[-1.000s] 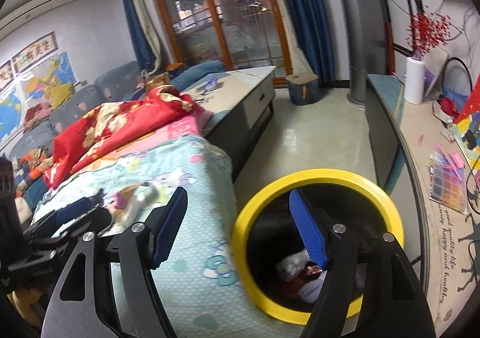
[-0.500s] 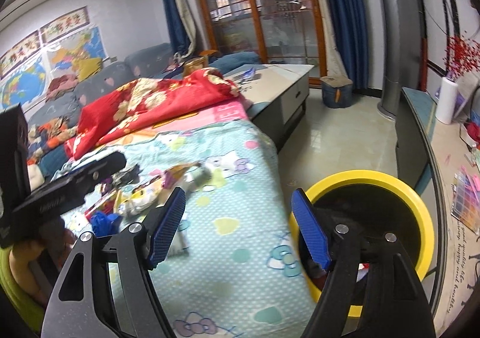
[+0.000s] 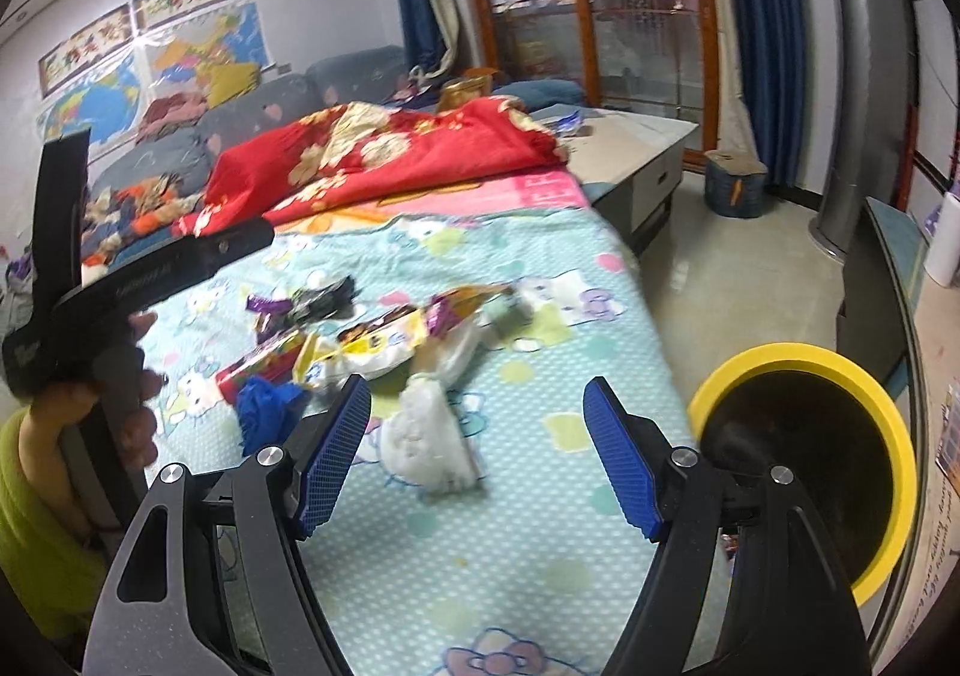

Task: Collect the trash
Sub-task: 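Move both open tools back over the trash on the bed, then grasp the purple snack wrapper with left tool while right grasps white mesh sleeve, then carry the purple wrapper and mesh sleeve over the yellow bin, then open both tools to drop the wrapper and sleeve into the bin, then move both open tools back over the trash on the bed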

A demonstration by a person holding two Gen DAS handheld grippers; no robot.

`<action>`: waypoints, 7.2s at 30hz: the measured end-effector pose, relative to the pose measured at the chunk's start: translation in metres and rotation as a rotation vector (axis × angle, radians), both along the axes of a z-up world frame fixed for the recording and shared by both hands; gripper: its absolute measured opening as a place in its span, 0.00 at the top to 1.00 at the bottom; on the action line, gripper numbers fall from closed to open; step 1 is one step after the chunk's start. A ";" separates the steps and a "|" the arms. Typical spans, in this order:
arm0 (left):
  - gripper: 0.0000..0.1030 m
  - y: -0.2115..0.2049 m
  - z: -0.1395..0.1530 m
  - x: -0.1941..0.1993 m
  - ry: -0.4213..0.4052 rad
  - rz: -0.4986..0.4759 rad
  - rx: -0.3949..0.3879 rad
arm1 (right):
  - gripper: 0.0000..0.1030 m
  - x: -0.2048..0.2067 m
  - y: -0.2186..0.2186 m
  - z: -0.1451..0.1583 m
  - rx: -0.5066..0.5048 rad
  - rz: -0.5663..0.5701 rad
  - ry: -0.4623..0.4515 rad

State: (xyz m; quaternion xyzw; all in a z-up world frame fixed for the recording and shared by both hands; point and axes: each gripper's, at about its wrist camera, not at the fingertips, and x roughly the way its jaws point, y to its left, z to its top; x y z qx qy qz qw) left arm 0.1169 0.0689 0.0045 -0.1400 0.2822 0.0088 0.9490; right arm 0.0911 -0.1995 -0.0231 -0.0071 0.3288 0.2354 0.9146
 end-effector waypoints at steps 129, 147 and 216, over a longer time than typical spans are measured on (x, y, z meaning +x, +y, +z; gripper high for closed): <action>0.61 -0.221 0.006 0.029 0.103 -0.657 0.066 | 0.83 0.028 -0.203 0.004 0.125 -0.453 0.013; 0.61 -0.304 -0.047 0.039 0.196 -0.804 0.108 | 0.82 0.032 -0.259 -0.029 0.169 -0.532 0.105; 0.11 -0.108 0.017 0.013 -0.030 -0.301 0.094 | 0.38 0.013 -0.089 0.020 0.090 -0.226 -0.032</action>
